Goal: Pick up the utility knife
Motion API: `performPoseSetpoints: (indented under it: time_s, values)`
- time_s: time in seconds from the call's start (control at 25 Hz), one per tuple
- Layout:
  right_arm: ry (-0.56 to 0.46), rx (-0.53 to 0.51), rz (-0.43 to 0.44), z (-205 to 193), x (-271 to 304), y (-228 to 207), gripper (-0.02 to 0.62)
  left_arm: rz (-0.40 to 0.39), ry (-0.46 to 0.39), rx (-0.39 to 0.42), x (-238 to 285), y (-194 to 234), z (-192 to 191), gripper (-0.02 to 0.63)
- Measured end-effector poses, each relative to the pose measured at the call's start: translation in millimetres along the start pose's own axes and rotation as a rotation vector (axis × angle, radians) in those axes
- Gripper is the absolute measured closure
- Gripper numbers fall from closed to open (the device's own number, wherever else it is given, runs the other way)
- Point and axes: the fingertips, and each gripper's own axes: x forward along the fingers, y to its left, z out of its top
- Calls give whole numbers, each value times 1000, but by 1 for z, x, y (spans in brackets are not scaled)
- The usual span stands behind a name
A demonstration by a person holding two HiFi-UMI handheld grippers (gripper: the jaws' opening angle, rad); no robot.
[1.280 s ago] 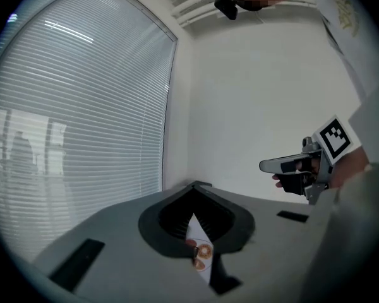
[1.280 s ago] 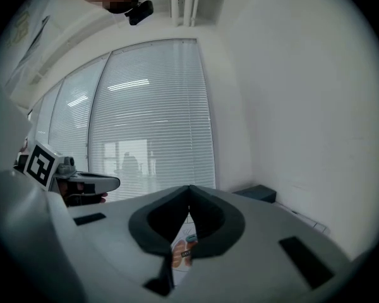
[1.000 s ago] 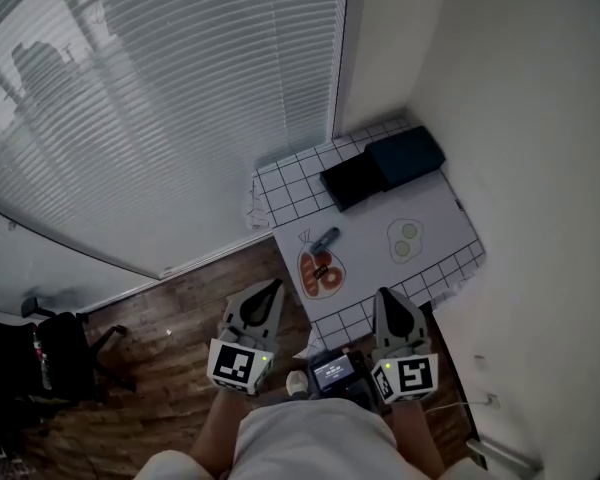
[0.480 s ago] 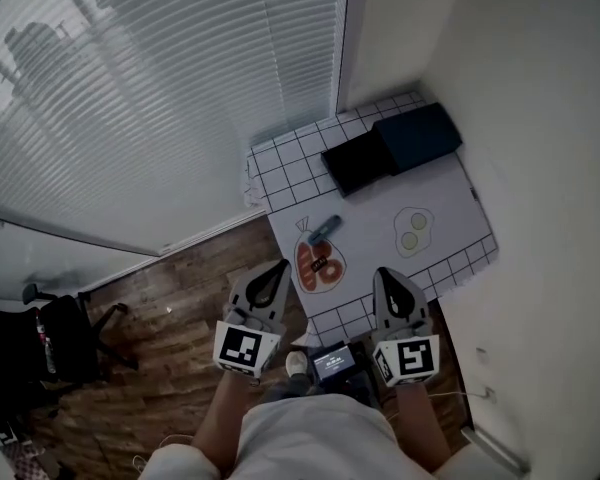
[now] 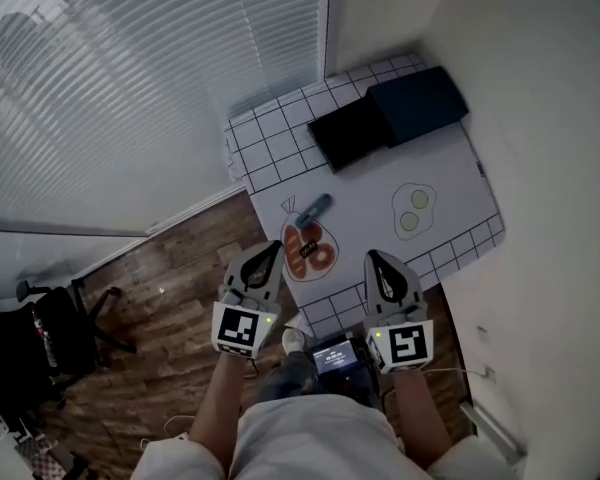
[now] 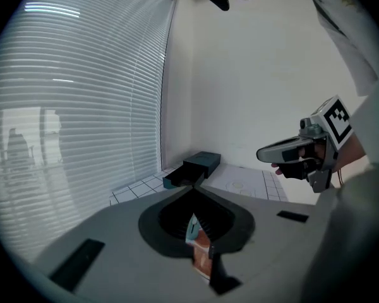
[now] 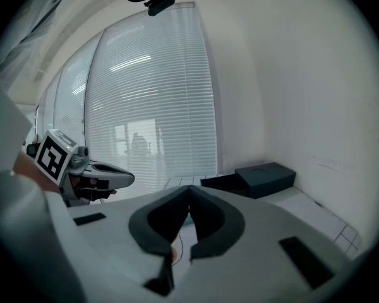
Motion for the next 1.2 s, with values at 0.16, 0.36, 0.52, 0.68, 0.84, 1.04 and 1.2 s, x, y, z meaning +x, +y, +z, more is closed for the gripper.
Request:
performPoseSetpoints:
  time_s: [0.16,0.36,0.52,0.68,0.84,1.04,1.2]
  values:
    - [28,6,6,-18,11,-4,589,-3,35,-3,15,2,-21,599]
    - [49,15,4,-39,23,-12,589,-13,82,-46,31,3,-46,599]
    - [81,10,15,-50,32,-15,589,-4,124,-30,45,8,-61,599]
    - [109,7,13,-62,43,-23,589,-8,176,-10,60,11,-77,598]
    - [123,13,26,-68,54,-27,589,-22,224,1,73,12,-89,598]
    - [147,37,32,-79,63,-33,589,-59,298,18,92,8,-108,598]
    - [158,52,39,-86,69,-39,589,-73,328,36,102,7,-118,598]
